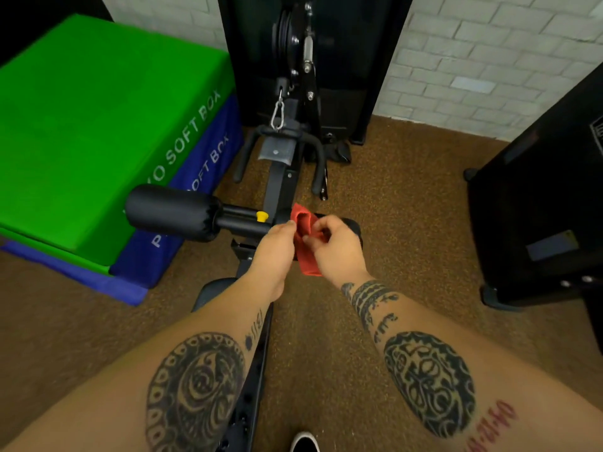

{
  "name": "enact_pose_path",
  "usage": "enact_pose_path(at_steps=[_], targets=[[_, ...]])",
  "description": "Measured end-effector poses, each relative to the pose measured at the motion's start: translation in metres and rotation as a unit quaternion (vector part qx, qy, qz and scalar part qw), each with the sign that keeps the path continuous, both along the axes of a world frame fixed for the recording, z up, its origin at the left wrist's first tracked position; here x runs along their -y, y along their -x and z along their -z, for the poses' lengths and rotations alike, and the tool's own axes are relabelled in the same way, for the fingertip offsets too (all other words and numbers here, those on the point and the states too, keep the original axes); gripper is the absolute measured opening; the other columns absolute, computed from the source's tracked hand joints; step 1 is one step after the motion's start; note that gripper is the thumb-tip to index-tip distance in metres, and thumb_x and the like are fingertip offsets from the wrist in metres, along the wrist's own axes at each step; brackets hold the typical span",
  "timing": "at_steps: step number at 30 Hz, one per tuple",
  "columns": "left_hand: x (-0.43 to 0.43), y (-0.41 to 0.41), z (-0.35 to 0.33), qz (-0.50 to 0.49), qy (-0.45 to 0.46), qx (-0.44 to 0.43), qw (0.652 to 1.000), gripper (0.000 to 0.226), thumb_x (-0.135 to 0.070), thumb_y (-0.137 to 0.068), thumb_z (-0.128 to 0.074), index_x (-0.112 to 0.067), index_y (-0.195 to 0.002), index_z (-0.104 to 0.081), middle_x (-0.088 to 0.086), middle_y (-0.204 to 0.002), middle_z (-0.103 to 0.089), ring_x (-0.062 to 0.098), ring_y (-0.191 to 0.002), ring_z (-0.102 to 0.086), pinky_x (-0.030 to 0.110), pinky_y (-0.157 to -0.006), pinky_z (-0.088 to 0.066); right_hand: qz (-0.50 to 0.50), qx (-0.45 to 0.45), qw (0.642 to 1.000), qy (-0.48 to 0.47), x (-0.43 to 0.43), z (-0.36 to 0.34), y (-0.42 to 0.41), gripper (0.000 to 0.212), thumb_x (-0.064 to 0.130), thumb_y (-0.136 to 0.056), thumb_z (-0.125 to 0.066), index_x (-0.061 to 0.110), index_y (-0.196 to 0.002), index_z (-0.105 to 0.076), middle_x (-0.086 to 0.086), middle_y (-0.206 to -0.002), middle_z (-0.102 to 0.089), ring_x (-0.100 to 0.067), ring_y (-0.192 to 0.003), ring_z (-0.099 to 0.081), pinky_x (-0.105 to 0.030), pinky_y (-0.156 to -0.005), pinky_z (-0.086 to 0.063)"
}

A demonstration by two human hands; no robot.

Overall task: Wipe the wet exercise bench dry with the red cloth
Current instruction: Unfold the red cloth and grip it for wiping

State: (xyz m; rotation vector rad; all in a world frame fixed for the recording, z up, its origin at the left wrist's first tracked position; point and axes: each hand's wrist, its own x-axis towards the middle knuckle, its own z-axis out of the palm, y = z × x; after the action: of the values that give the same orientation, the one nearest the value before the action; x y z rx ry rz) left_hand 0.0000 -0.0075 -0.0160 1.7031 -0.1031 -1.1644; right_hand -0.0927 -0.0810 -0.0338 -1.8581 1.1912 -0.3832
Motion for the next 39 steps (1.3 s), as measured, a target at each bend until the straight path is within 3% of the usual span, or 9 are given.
enact_pose_path(at_steps=[2, 6, 10, 14, 20, 26, 31, 36, 39], targets=[[-0.006, -0.005, -0.019, -0.015, 0.029, -0.056, 0.998, 0.033, -0.047, -0.099, -0.049, -0.025, -0.118, -0.064, 0.002, -0.109, -0.073, 0.018, -0.101, -0.068, 0.037, -0.081, -0.053, -0.006, 0.029, 0.999, -0.027, -0.016, -0.016, 0.006, 0.018, 0.021, -0.084, -0.073, 0.031, -0.083, -0.058, 0.004, -0.095, -0.067, -0.011, -0.082, -0.065, -0.032, -0.072, -0.056], [-0.018, -0.004, -0.052, 0.025, 0.035, 0.042, 0.998, 0.020, -0.035, -0.101, -0.051, -0.025, -0.107, -0.068, 0.007, -0.105, -0.074, 0.022, -0.097, -0.071, 0.044, -0.083, -0.059, 0.019, 0.110, 0.990, -0.086, -0.036, -0.057, 0.020, 0.018, 0.006, -0.084, -0.074, 0.016, -0.093, -0.062, 0.001, -0.085, -0.069, -0.001, -0.067, -0.066, -0.020, -0.062, -0.054], [-0.039, -0.008, -0.099, 0.060, 0.056, 0.066, 0.994, 0.018, -0.029, -0.102, -0.051, -0.026, -0.103, -0.069, 0.004, -0.098, -0.076, 0.021, -0.094, -0.072, 0.044, -0.086, -0.059, 0.062, 0.190, 0.967, -0.156, -0.052, -0.107, 0.027, 0.026, 0.028, -0.089, -0.072, 0.023, -0.109, -0.057, -0.006, -0.103, -0.067, -0.015, -0.088, -0.068, -0.028, -0.073, -0.057], [-0.071, -0.020, -0.147, 0.101, 0.075, 0.099, 0.987, 0.018, -0.029, -0.100, -0.056, -0.023, -0.098, -0.072, 0.005, -0.093, -0.077, 0.025, -0.090, -0.072, 0.042, -0.085, -0.059, 0.016, 0.104, 0.993, -0.054, -0.070, -0.158, 0.023, 0.007, 0.029, -0.094, -0.066, 0.022, -0.092, -0.068, 0.004, -0.083, -0.070, -0.006, -0.069, -0.063, -0.021, -0.065, -0.049], [-0.137, -0.046, -0.213, 0.162, 0.063, 0.301, 0.938, 0.027, -0.040, -0.097, -0.054, -0.021, -0.105, -0.072, 0.002, -0.102, -0.073, 0.024, -0.097, -0.065, 0.041, -0.089, -0.052, -0.022, 0.082, 0.996, -0.009, -0.118, -0.232, 0.011, 0.018, 0.024, -0.102, -0.052, 0.026, -0.096, -0.068, 0.004, -0.086, -0.069, -0.007, -0.072, -0.062, -0.014, -0.059, -0.045], [-0.224, -0.070, -0.280, 0.087, 0.116, 0.248, 0.958, 0.018, -0.038, -0.076, -0.065, -0.029, -0.064, -0.073, -0.003, -0.070, -0.066, 0.022, -0.077, -0.059, 0.046, -0.077, -0.048, -0.094, 0.111, 0.989, 0.013, -0.189, -0.300, 0.001, 0.013, 0.025, -0.094, -0.067, 0.015, -0.103, -0.069, -0.001, -0.078, -0.066, -0.009, -0.065, -0.057, -0.016, -0.056, -0.046], [-0.295, -0.077, -0.330, 0.121, 0.162, 0.277, 0.939, 0.028, -0.032, -0.098, -0.058, -0.020, -0.074, -0.068, -0.003, -0.068, -0.065, 0.018, -0.066, -0.054, 0.031, -0.066, -0.041, -0.195, 0.040, 0.975, 0.103, -0.252, -0.334, 0.005, 0.035, 0.001, -0.082, -0.072, 0.035, -0.089, -0.066, 0.014, -0.086, -0.070, 0.001, -0.079, -0.064, -0.023, -0.080, -0.053], [-0.334, -0.072, -0.383, 0.113, 0.129, 0.436, 0.884, 0.035, -0.043, -0.101, -0.045, -0.018, -0.113, -0.067, 0.008, -0.113, -0.069, 0.028, -0.105, -0.061, 0.035, -0.091, -0.047, -0.125, 0.086, 0.982, 0.113, -0.312, -0.357, 0.005, 0.038, -0.004, -0.090, -0.053, 0.027, -0.108, -0.066, 0.006, -0.101, -0.072, -0.012, -0.095, -0.066, -0.028, -0.090, -0.050], [-0.349, -0.068, -0.410, 0.076, 0.136, 0.468, 0.870, 0.035, -0.040, -0.103, -0.041, -0.018, -0.116, -0.064, 0.006, -0.117, -0.066, 0.026, -0.108, -0.059, 0.033, -0.091, -0.045, -0.088, 0.142, 0.981, 0.103, -0.338, -0.377, -0.001, 0.031, 0.004, -0.097, -0.052, 0.031, -0.104, -0.064, 0.002, -0.102, -0.072, -0.015, -0.093, -0.066, -0.032, -0.088, -0.052]])
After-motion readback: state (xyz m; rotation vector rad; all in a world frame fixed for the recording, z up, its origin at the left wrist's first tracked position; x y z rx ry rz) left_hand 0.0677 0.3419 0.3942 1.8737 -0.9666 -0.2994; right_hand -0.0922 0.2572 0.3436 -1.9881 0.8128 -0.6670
